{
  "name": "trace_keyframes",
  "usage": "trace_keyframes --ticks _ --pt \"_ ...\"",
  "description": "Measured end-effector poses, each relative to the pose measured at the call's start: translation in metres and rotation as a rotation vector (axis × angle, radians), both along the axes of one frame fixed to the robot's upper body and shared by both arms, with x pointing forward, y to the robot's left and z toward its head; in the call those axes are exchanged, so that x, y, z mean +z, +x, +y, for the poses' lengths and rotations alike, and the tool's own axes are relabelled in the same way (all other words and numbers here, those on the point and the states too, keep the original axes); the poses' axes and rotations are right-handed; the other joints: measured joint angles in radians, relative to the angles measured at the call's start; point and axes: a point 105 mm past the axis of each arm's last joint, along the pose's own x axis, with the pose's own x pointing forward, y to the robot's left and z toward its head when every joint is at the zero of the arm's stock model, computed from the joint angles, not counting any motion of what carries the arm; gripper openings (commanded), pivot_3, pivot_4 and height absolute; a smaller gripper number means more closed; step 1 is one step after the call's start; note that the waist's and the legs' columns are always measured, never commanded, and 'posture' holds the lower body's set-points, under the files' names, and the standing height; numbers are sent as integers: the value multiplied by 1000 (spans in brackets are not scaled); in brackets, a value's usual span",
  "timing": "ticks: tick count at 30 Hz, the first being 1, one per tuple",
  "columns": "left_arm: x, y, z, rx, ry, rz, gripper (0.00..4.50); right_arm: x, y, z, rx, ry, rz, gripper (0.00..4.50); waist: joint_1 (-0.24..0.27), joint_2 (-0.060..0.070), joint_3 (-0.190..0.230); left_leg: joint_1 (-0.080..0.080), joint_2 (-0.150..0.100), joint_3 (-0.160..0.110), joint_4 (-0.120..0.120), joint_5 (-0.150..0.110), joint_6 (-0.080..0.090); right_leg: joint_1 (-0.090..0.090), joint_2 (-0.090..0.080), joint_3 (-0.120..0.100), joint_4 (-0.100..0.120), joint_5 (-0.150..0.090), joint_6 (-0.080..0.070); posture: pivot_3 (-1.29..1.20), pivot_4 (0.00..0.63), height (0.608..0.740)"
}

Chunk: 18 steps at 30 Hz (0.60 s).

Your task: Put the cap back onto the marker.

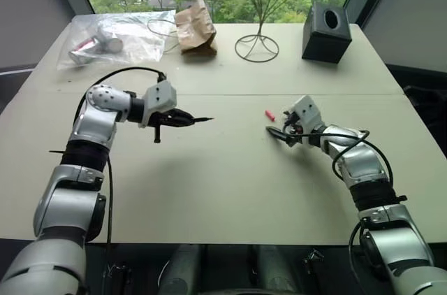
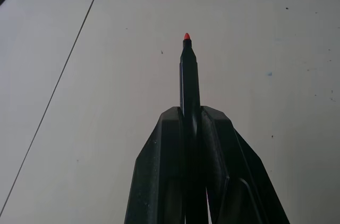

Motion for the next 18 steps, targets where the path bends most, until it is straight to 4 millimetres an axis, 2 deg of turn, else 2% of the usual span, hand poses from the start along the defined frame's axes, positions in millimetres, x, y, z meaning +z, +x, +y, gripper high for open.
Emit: trace_keyframes --ticks 6,18 --pt "-2 0 0 11 -6 -2 104 7 3 -20 -59 -123 -55 3951 -1 0 0 0 0 0 0 0 0 0 0 0 0 0 0 0 150 740" --pt "-6 -2 1 14 -24 11 104 5 4 -19 -103 -43 -19 3951 -2 0 0 0 0 0 0 0 0 0 0 0 0 0 0 0 150 740"
